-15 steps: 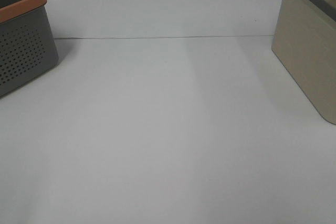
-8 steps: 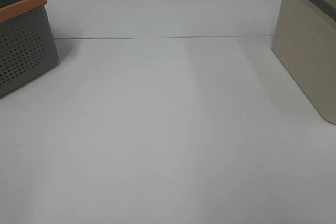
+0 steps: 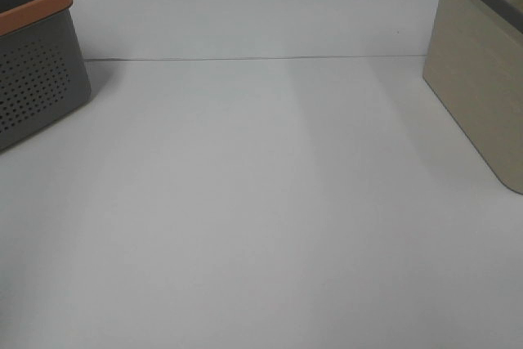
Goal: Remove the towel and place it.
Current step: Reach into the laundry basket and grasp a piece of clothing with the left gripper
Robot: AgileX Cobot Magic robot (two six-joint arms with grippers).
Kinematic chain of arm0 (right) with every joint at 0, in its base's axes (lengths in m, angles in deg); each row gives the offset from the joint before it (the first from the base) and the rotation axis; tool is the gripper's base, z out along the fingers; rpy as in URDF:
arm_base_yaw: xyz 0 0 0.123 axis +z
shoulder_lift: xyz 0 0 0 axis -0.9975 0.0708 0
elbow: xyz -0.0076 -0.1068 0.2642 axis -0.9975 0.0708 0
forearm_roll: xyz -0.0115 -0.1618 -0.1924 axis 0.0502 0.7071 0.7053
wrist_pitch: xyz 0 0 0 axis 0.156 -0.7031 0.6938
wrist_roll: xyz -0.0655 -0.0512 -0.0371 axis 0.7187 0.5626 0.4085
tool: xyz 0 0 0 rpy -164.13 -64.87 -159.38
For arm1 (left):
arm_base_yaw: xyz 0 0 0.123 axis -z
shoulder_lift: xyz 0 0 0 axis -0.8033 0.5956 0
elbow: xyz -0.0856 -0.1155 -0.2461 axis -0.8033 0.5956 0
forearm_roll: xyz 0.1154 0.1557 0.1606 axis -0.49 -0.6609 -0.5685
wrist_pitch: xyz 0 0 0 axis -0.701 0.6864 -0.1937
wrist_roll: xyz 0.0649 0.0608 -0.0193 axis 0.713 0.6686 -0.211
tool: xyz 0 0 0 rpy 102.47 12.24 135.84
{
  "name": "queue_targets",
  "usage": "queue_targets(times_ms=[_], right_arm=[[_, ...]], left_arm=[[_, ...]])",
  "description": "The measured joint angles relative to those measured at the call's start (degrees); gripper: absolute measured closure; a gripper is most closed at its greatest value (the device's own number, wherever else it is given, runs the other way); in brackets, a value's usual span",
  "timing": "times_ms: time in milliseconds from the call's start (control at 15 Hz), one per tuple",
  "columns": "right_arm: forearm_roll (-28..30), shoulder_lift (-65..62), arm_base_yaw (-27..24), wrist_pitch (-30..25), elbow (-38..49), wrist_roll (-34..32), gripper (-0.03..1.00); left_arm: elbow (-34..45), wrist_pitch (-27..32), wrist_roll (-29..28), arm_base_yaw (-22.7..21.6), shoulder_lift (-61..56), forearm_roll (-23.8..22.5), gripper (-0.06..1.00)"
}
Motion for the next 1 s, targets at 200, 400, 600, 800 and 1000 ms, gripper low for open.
queue_targets(times_ms=[200, 400, 600, 800, 1000], right_arm=[[0.0, 0.0, 0.0, 0.0, 0.0, -0.1, 0.24], [1.1, 0.0, 0.0, 0.0, 0.0, -1.6, 0.24], [1.5, 0.0, 0.0, 0.0, 0.0, -1.9, 0.24], [1.5, 0.0, 0.0, 0.0, 0.0, -2.3, 0.24], [1.5, 0.0, 0.0, 0.0, 0.0, -2.4, 0.24]], left_arm=[[-7.8, 0.3, -1.1, 0.0, 13.2, -0.2, 0.15], [-14.6, 1.1, -1.2, 0.0, 26.4, -1.7, 0.15], [-17.9, 0.9, 1.0, 0.0, 33.2, -2.1, 0.16], [-22.7, 0.9, 1.6, 0.0, 38.7, -4.8, 0.17], [-28.4, 1.0, 1.5, 0.0, 43.4, -10.3, 0.17]])
